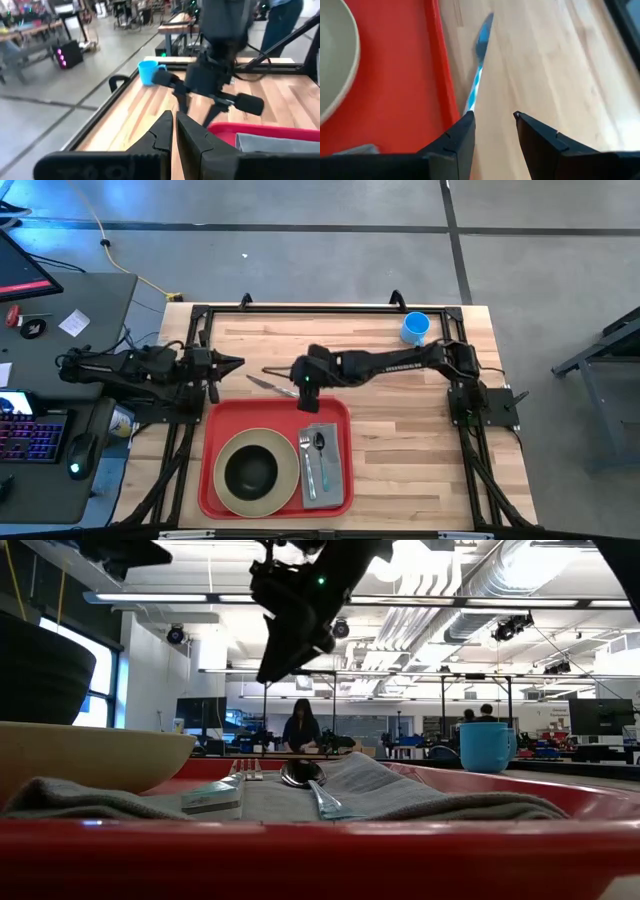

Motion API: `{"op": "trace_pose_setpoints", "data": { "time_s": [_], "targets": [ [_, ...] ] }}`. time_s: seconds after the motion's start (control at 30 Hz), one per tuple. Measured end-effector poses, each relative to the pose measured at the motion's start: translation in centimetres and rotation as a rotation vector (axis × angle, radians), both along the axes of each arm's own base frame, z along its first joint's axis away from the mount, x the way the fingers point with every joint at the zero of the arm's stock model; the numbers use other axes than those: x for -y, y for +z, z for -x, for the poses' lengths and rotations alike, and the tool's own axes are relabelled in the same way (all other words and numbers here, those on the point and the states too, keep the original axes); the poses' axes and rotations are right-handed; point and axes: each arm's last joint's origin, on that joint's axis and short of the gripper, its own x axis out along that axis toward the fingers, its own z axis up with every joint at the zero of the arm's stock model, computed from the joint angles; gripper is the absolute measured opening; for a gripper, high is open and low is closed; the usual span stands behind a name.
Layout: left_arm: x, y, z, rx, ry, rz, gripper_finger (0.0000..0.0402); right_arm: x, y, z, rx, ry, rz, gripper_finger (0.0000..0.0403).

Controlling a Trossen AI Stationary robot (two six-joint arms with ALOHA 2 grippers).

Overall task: Set up tray
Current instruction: Put the white patterned table knife on top of the gray table napkin to the right of the blue spoon

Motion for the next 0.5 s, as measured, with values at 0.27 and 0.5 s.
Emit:
{"op": "trace_pose_setpoints", "data": {
  "time_s": [0.27, 0.5],
  "targets": [
    [0.2, -1.0, -1.8, -0.088, 0.048, 0.039, 0.0056, 3.1, -1.6, -1.0, 0.016, 0.099, -0.023, 0.0137],
    [0.1, -1.1, -2.1, -0.096, 0.103, 0.023, 0.0056, 4.2, -4.0, -1.9, -0.016, 0.144, 0.019, 0.0137]
  ]
}}
